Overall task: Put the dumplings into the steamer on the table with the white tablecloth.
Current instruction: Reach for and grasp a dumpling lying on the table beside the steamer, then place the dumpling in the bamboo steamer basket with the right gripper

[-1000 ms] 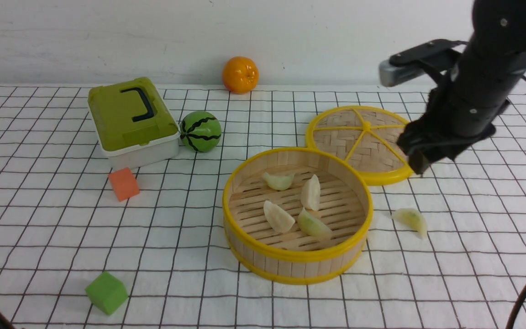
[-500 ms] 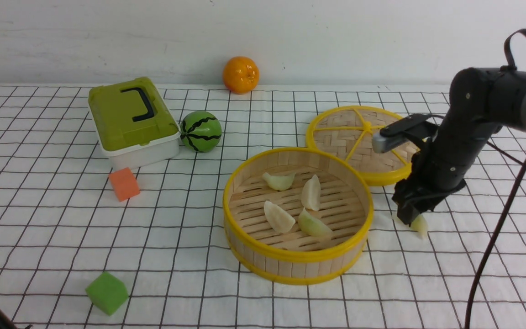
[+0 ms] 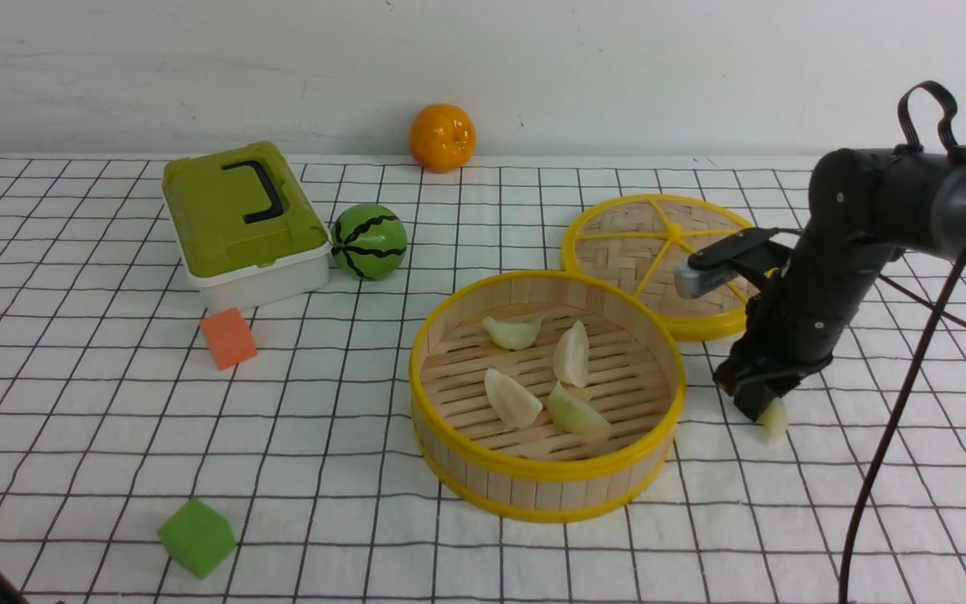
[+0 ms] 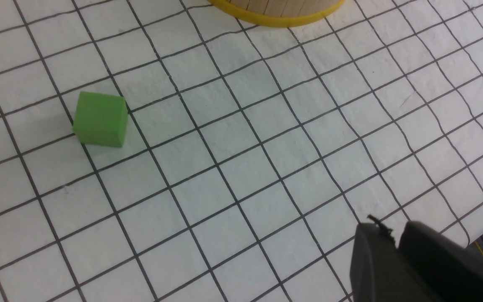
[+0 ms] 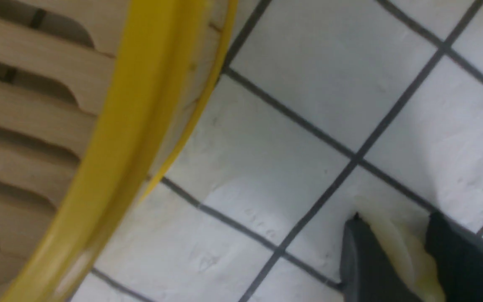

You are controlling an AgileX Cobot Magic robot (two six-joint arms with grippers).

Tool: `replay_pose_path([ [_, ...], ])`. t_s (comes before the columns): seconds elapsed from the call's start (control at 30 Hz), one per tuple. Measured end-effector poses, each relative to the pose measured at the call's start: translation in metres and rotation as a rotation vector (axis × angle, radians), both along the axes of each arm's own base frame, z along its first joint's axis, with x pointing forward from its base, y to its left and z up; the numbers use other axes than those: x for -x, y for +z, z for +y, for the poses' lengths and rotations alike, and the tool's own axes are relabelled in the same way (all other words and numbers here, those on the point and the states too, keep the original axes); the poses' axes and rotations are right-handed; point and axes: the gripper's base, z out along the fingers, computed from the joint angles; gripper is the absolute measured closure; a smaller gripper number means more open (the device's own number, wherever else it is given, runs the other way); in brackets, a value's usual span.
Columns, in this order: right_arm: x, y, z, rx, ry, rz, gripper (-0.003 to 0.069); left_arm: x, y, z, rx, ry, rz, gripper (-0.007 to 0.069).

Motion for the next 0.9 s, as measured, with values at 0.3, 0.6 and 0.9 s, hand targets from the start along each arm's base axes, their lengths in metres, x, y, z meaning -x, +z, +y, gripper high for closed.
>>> replay_pose_path([
  [0.3,0.021,0.116,0.070,-0.076,0.090,-0.195,0.0471,-0.001,0.000,0.001,-0.014,0.003,-0.010,0.0532],
  [0.6,0.027,0.092,0.122,-0.092,0.170,-0.153,0.0471,-0.002,0.000,0.003,-0.036,0.009,-0.021,0.0528],
  [0.9,0.011,0.044,0.123,-0.035,0.030,-0.081,0.0448,0.005,-0.003,0.008,-0.088,-0.012,0.003,0.0520],
])
